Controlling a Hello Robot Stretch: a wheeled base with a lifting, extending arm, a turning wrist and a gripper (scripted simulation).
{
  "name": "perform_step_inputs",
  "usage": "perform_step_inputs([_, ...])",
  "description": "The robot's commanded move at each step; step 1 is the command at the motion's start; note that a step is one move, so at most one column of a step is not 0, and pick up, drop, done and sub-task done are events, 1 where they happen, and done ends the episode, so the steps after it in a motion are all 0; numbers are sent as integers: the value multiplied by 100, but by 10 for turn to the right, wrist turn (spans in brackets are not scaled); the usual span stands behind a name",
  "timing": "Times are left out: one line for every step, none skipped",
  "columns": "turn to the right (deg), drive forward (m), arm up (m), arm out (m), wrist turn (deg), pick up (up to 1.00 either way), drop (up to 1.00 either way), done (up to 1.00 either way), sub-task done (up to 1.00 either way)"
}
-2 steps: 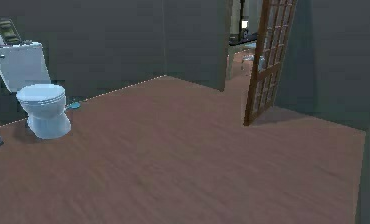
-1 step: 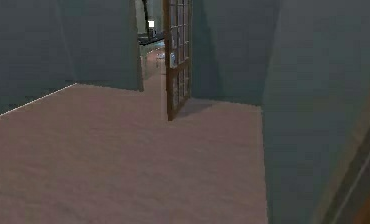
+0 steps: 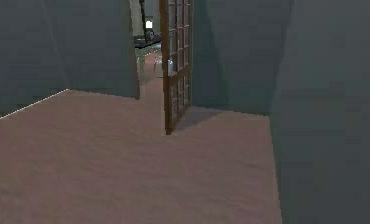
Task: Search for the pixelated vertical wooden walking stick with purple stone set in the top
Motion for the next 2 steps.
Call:
perform_step_inputs([-150, 0, 0, 0, 0, 0, 0, 0, 0])
perform_step_inputs([0, 100, 0, 0, 0, 0, 0, 0, 0])
